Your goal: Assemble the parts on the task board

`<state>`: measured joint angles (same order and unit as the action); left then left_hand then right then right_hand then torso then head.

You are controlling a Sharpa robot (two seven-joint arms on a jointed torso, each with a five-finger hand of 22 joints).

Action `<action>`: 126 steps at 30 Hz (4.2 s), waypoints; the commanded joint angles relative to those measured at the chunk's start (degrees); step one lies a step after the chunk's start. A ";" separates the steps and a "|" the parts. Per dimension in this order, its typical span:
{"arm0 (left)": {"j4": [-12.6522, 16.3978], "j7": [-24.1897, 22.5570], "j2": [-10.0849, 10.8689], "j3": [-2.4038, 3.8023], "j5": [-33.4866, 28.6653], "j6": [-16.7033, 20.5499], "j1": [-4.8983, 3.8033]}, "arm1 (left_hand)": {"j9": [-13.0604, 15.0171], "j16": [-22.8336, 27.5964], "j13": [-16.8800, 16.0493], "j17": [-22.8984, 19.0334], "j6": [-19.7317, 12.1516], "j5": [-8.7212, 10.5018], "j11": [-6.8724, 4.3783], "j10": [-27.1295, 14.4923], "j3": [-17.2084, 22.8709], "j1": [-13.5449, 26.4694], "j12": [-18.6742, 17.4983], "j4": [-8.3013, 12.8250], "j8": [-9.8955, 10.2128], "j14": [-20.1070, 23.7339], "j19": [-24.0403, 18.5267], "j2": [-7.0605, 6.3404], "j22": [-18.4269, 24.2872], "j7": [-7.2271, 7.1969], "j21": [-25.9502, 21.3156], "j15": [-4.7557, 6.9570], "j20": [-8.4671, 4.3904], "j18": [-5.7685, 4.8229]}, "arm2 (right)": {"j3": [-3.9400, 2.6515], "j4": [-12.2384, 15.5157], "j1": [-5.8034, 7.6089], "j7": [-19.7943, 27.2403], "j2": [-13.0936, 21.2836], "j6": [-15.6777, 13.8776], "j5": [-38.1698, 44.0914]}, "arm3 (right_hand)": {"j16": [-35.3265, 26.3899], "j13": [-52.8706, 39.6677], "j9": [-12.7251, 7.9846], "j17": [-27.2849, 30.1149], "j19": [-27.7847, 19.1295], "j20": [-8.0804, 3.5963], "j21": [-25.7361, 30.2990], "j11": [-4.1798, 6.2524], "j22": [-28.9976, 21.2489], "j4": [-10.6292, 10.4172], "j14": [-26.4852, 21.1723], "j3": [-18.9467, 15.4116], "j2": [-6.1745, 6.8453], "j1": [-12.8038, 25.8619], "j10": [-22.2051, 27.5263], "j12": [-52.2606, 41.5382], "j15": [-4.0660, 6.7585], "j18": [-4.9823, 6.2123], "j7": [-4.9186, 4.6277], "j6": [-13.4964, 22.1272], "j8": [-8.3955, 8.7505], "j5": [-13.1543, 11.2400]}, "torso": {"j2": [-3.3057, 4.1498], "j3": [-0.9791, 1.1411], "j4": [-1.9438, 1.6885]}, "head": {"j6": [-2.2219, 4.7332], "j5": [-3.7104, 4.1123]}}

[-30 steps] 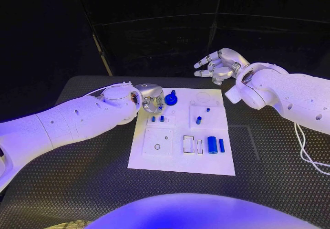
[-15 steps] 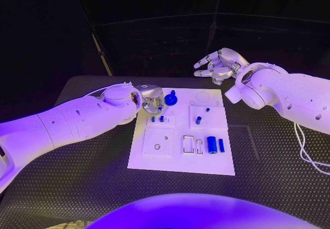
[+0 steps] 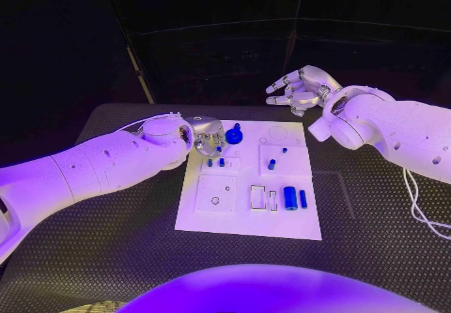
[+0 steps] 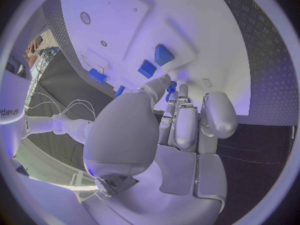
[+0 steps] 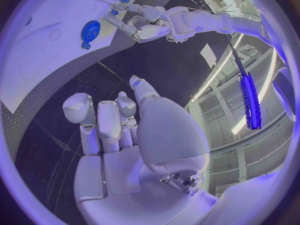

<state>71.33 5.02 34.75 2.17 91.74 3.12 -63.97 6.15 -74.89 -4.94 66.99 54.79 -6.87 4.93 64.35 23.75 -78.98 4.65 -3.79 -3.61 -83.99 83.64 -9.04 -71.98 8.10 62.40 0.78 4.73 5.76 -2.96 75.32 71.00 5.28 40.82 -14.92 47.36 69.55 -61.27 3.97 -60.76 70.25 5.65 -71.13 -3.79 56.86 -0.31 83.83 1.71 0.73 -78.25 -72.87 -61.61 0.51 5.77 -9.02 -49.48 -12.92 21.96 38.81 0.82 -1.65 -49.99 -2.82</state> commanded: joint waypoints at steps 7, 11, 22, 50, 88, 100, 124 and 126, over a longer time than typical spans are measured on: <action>0.14 0.66 0.52 0.03 -0.87 1.29 -0.01 | -1.62 0.74 0.64 -1.23 -3.90 0.33 0.75 -3.54 -1.12 0.65 -0.98 0.37 0.03 -1.28 -0.68 -0.45 2.45 0.08 -3.94 -1.07 0.95 0.11 | -0.04 -0.53 0.11 -0.01 0.07 -0.47 0.56 | -2.55 7.74 -0.09 2.43 -1.86 -0.24 2.55 0.27 -3.36 0.15 -0.21 1.38 0.45 0.70 5.21 7.70 0.38 1.66 0.16 0.49 -0.47 0.27 | 0.02 -0.04 -0.04 | -0.01 -0.05; 0.20 0.76 1.14 0.03 -0.95 1.75 0.00 | -1.71 0.79 0.67 -1.35 -3.92 0.31 0.79 -3.81 -1.27 0.64 -0.94 0.41 -0.05 -1.25 -0.79 -0.34 2.79 0.14 -4.47 -1.11 1.01 0.20 | -0.04 -0.88 0.10 -0.63 0.12 0.32 2.53 | -3.26 16.45 0.01 2.82 -1.96 -0.32 3.03 0.43 -3.75 0.26 -0.25 2.66 0.60 0.73 10.29 16.84 0.51 1.73 0.31 -0.42 -1.01 0.32 | -0.01 -0.04 -0.01 | -0.01 0.07; 1.96 -5.51 6.10 1.45 -10.62 10.86 0.03 | -1.52 1.84 0.21 -3.29 0.36 0.13 0.18 -1.15 -0.92 0.42 1.02 0.54 -2.26 -0.73 -1.28 0.66 4.45 0.18 -7.23 -0.70 0.84 0.70 | 0.00 1.96 -0.73 0.00 3.32 -0.78 15.83 | -7.74 35.82 -0.23 6.83 -1.89 -0.37 3.83 -0.03 -4.29 3.02 -0.62 14.85 2.41 -1.08 12.86 38.44 0.32 1.81 0.55 -7.78 0.70 -5.82 | -0.05 -0.13 0.05 | -0.01 0.72; 16.31 -31.13 17.29 2.22 -69.94 16.45 3.28 | -1.48 27.35 -1.29 -32.61 5.12 -0.34 -0.35 4.12 -2.69 2.29 3.59 0.18 -3.28 11.65 -11.20 0.60 24.87 0.38 -38.91 -0.67 0.98 4.72 | 0.02 11.16 -8.93 -13.50 8.04 1.22 54.09 | -5.39 50.30 -0.32 4.54 1.05 0.41 0.49 -1.42 0.70 3.92 0.65 22.02 8.21 2.44 12.38 48.15 -0.68 0.95 -0.07 -8.41 5.93 -12.13 | -0.50 -0.23 0.08 | 2.64 4.69; 16.73 -30.10 17.56 2.22 -72.90 15.21 3.79 | -1.59 28.72 -1.31 -33.42 5.24 -0.35 0.13 3.34 -3.17 1.70 3.15 0.41 -2.98 12.05 -11.09 1.18 26.43 0.97 -40.65 -1.06 1.20 4.63 | 0.07 5.03 -9.72 -13.82 3.38 4.87 54.56 | -1.97 55.04 0.17 1.48 3.31 0.76 -2.24 -1.44 4.77 3.97 1.23 26.20 7.28 1.75 11.24 47.90 -0.78 0.30 0.00 -10.83 6.25 -11.35 | -0.46 -0.17 0.13 | 2.01 4.34; 16.51 -29.38 17.53 2.22 -72.91 14.50 3.87 | -1.57 29.01 -1.35 -33.58 5.51 -0.42 0.13 3.17 -3.01 1.06 3.09 0.74 -3.01 12.33 -11.12 1.66 26.86 0.94 -41.16 -1.07 1.24 4.66 | 0.08 4.17 -10.00 -13.48 2.84 6.19 54.10 | -1.01 55.94 0.28 0.62 3.82 0.45 -3.04 -0.94 5.94 4.00 1.37 27.13 6.91 1.89 9.28 47.56 -0.42 0.10 0.43 -12.65 5.75 -11.35 | -0.39 -0.23 0.09 | 1.89 4.22; 16.78 -29.24 17.75 2.22 -72.91 14.13 3.88 | -1.61 29.12 -1.35 -33.64 5.45 -0.43 0.19 3.06 -2.98 0.84 3.06 0.89 -2.92 12.46 -11.13 1.74 27.03 1.03 -41.35 -1.10 1.25 4.66 | 0.05 6.16 -10.60 -15.44 3.66 -0.93 54.69 | 1.26 56.49 0.68 -1.17 7.08 -0.63 -6.89 0.55 11.79 4.84 1.92 29.01 4.00 0.84 4.36 47.04 0.76 -1.03 1.69 -16.63 4.41 -13.39 | -0.56 -0.25 0.15 | 1.52 3.99; 16.75 -29.24 17.75 2.22 -72.91 14.05 3.88 | -1.61 29.13 -1.35 -33.64 5.43 -0.43 0.20 3.04 -2.97 0.79 3.05 0.92 -2.91 12.47 -11.12 1.76 27.05 1.05 -41.37 -1.11 1.25 4.66 | 0.04 6.94 -10.60 -15.44 4.17 -1.35 54.49 | 1.27 56.50 0.68 -1.17 7.10 -0.63 -6.92 0.55 11.83 4.86 1.93 29.02 4.03 0.84 4.35 47.05 0.76 -1.04 1.69 -16.64 4.42 -13.39 | -0.59 -0.27 0.14 | 1.53 3.92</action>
<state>87.98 -24.07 52.49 4.32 19.16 17.94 -60.02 4.62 -46.15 -6.23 33.41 60.00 -7.10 5.12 67.65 20.65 -78.10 7.94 -3.23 -6.88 -71.76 72.68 -7.78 -44.98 8.90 21.36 -0.31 5.65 10.09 -2.90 81.67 60.30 -10.04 44.89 -13.64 101.85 70.49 -4.73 4.58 -61.93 77.01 5.03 -77.84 -3.26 68.62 4.45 83.94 30.49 5.14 -77.41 -68.31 -14.31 0.84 5.76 -7.35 -65.84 -8.20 8.63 38.27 0.57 -1.52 -48.47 1.14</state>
